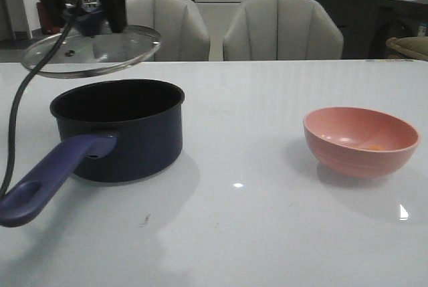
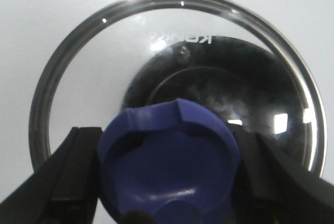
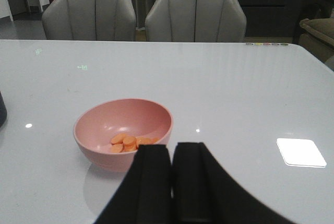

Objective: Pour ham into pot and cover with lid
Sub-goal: 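Lift the glass lid off the pot with the left gripper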

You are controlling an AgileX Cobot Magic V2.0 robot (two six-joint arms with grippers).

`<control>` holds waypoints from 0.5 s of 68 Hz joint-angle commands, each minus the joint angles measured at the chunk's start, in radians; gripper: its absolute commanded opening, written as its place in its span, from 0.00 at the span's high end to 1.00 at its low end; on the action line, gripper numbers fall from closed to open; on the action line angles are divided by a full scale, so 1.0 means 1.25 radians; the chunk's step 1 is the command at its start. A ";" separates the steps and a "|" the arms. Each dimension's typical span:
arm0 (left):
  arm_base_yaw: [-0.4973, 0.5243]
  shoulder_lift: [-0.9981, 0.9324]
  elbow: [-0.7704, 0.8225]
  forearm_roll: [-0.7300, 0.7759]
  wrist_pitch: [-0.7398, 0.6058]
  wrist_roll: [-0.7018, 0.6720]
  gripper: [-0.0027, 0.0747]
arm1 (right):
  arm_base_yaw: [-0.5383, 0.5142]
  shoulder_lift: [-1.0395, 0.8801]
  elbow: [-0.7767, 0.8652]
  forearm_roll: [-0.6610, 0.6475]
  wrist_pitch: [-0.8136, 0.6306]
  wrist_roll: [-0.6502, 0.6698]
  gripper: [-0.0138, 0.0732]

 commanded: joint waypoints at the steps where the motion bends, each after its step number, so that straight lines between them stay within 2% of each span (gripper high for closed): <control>1: 0.056 -0.058 -0.025 0.033 0.005 0.007 0.78 | 0.001 -0.015 -0.004 0.000 -0.067 -0.001 0.67; 20: 0.234 -0.078 0.130 0.030 -0.035 0.074 0.78 | 0.001 -0.015 -0.004 0.000 -0.067 -0.001 0.67; 34: 0.314 -0.078 0.319 0.013 -0.197 0.084 0.78 | 0.001 -0.015 -0.004 0.000 -0.067 -0.001 0.67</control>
